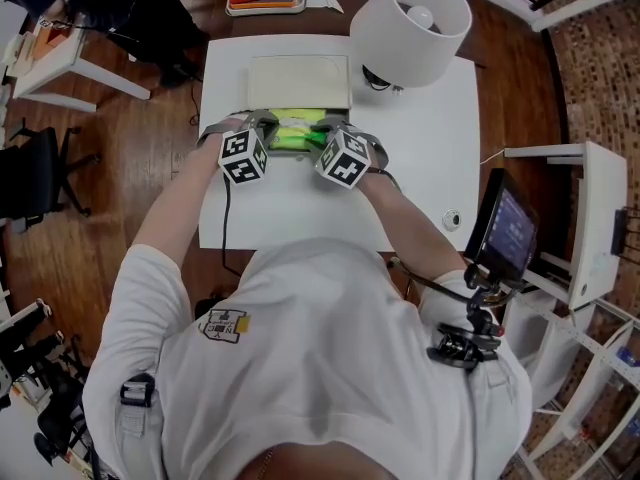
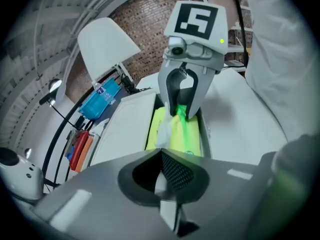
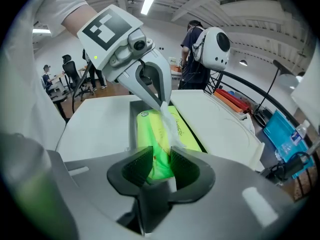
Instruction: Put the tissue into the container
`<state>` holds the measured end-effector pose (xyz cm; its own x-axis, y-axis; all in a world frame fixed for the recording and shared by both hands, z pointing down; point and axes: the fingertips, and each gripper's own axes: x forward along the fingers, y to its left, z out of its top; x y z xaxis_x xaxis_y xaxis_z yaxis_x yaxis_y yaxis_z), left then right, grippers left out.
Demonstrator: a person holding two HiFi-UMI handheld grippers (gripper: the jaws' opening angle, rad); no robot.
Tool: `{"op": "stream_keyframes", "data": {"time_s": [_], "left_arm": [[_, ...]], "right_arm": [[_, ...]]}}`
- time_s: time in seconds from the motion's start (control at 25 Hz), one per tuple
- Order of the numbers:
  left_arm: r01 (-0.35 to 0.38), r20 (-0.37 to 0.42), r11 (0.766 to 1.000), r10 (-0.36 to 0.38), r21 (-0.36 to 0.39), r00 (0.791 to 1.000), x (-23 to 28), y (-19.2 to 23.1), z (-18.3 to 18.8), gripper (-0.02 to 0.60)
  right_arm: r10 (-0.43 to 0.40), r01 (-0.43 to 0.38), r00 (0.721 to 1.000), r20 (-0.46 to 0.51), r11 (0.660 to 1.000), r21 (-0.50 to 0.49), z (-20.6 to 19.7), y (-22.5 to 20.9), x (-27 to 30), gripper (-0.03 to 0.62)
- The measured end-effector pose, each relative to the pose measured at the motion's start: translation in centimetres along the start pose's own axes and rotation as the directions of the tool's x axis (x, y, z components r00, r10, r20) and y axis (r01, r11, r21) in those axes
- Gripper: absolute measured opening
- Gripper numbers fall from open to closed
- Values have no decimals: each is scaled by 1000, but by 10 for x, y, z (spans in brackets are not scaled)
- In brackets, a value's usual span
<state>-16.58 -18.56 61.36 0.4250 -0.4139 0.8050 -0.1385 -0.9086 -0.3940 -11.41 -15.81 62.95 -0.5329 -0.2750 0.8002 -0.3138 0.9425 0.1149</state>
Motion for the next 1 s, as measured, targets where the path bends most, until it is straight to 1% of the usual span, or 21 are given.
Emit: {"op": "stream_keyframes", "data": {"time_s": [0.16,0.28,0.32,0.4,0.48,0.56,0.64,0.72,0.84,0.92,1.0], "left_arm": [[4,-30,999,-5,-33,1000,12,-5,-8,0],[-12,-5,998,12,-62,1000,8,-4,-8,2],[-19,14,997,20,-78,1000,4,-3,-7,22],[-24,47,992,30,-126,998,-4,-2,-7,96],[-23,70,982,37,-190,997,-12,-4,-9,155],[-43,98,962,72,-269,993,-21,-7,-11,176],[-83,128,935,135,-344,983,-31,-11,-11,179],[-122,159,909,200,-399,967,-43,-16,-8,179],[-158,196,869,276,-469,941,-64,-29,-3,179],[-163,210,844,306,-510,929,-75,-43,0,179],[-148,220,828,309,-540,925,-80,-63,2,179]], "right_arm": [[0,0,1000,-3,1000,-2,1,0,2,106],[7,-7,1000,8,1000,2,2,2,2,109],[12,-12,1000,16,1000,3,2,3,1,110],[17,-17,999,37,1000,2,3,3,-1,122],[14,-14,998,59,1000,1,6,3,-3,153],[1,-1,997,77,1000,6,8,4,-8,180],[-19,17,995,94,1000,16,10,3,-15,206],[-45,41,992,118,999,31,10,2,-27,207],[-85,72,980,182,995,75,12,5,-48,206],[-95,75,971,218,992,101,9,14,-64,199],[-96,72,967,237,991,110,0,29,-78,192]]}}
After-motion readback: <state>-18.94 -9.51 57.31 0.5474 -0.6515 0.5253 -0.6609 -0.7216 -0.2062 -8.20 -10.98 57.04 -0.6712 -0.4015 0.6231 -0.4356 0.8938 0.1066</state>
